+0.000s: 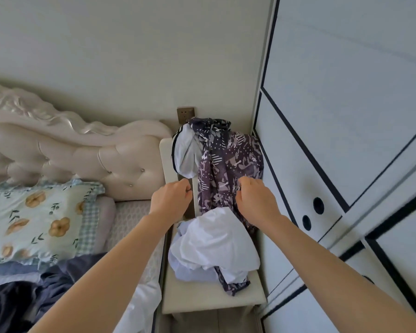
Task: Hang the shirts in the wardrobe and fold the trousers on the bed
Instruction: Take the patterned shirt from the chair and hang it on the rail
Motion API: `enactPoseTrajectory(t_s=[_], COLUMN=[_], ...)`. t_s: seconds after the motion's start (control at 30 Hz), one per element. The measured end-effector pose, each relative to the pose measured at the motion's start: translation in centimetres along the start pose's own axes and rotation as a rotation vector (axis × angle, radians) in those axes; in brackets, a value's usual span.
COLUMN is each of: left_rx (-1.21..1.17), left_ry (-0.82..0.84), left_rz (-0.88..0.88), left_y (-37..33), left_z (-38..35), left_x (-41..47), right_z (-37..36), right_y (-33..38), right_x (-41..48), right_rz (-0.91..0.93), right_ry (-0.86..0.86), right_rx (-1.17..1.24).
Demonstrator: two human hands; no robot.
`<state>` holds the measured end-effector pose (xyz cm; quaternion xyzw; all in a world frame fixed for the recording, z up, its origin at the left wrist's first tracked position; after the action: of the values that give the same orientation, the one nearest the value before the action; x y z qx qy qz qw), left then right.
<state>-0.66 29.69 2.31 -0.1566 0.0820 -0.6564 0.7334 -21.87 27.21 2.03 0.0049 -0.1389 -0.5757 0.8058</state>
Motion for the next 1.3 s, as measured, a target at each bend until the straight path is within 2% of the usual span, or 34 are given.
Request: enactPoseTrajectory(t_s=[0.33,0.7,1.03,1.3], left_rx=[-0.055,-0.053,-0.047,-0.092], left_ry=[0.038,0.015,-0.017,-0.046], left_rz=[-0.009,-0.063,-0.138,-0.159], left_y=[-0.7,3.7,6.5,7.6], left_z=[-1.6,-4.8,-8.7,-9.8], left_x=[15.0,30.8,36.6,37.5], right_z=[-3.0,-6.3,-10.7,-15.8], right_y=[-3.3,-4.7,-0.4,0.3], right_x=[14.3,28.2,38.5,40.8], right_rz=[-0.040,-0.041,0.090,0.013], right_ry=[0.083,0.126,0.146,0.410], right_rx=[-0.006,-0.076,-0.095,-0.158])
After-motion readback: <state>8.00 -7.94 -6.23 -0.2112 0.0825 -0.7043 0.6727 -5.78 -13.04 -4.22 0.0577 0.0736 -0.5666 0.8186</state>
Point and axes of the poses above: each hand's wrist, its own x-axis towards the middle knuckle, its own z-axis out of the back of the hand, y = z × x, the point moved 4 cm from there along x, towards the middle knuckle, and after that the axes turned 3 degrees about -x, right-handed, at the moved point
